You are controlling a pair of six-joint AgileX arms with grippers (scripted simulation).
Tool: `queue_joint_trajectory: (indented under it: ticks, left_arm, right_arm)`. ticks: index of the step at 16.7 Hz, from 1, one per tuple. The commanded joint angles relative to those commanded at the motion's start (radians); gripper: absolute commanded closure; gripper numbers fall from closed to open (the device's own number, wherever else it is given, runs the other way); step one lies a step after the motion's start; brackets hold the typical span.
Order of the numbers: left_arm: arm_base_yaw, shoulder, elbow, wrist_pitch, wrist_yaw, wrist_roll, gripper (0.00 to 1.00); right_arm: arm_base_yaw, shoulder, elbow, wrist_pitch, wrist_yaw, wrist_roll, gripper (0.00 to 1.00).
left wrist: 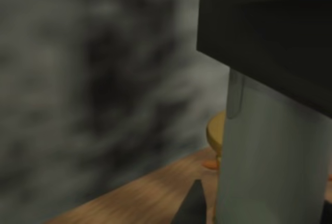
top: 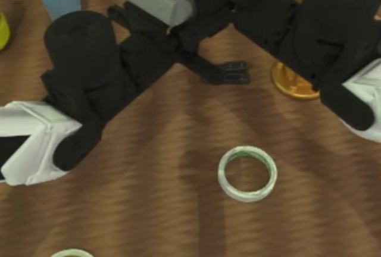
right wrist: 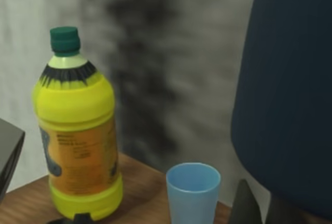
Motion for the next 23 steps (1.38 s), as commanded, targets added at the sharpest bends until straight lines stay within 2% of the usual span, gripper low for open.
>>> queue_joint_trajectory:
  ticks: [12, 20, 21, 23]
  left_arm:
    - [0.000, 0.000, 0.000, 0.000, 0.000, 0.000, 0.02]
    - [0.000, 0.000, 0.000, 0.000, 0.000, 0.000, 0.00]
    - [0.019, 0.010, -0.010, -0.001, -0.028, 0.018, 0.00]
    - [0.023, -0.007, -0.026, -0.005, -0.026, 0.018, 0.00]
  right_arm:
    - [0.000, 0.000, 0.000, 0.000, 0.000, 0.000, 1.00]
    - [0.000, 0.000, 0.000, 0.000, 0.000, 0.000, 1.00]
    - [0.000, -0.011, 0.008, 0.001, 0.014, -0.010, 1.00]
    - [-0.008, -0.019, 0.000, 0.001, 0.004, -0.009, 1.00]
